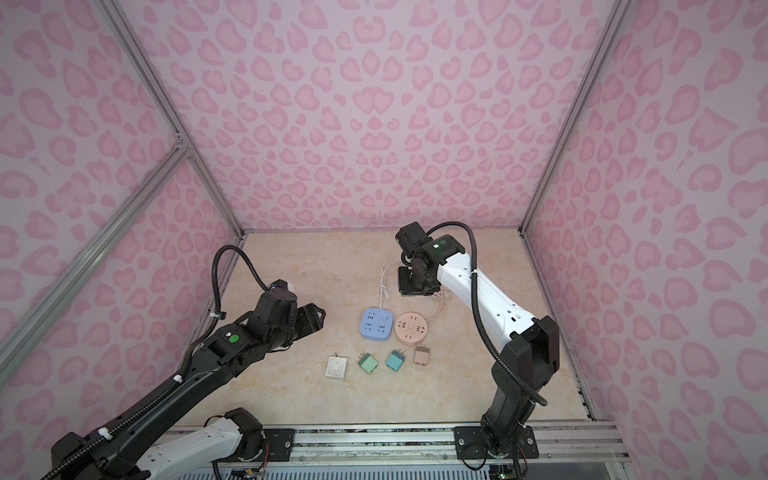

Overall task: Insert the plug
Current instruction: 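Carry the green adapter with the right gripper above the pink round strip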

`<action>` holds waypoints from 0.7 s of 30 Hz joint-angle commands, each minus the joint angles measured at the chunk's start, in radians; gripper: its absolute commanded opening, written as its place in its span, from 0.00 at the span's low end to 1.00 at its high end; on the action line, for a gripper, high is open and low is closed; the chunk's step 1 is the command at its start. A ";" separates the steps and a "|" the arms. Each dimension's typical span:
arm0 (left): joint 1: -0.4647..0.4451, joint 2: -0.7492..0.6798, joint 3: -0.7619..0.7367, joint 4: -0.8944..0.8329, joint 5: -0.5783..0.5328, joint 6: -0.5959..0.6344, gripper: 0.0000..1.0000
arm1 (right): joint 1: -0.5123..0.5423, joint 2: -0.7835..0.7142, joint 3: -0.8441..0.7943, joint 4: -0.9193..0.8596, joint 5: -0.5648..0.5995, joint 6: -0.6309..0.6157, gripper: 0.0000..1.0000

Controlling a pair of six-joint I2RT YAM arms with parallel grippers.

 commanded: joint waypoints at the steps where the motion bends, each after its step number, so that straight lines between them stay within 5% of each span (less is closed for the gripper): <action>1: -0.005 0.005 0.002 0.029 -0.038 0.001 0.71 | 0.001 0.037 0.014 -0.029 -0.017 0.011 0.00; 21: -0.015 0.013 -0.035 0.058 -0.014 -0.040 0.70 | -0.006 0.134 -0.023 -0.088 0.112 0.157 0.00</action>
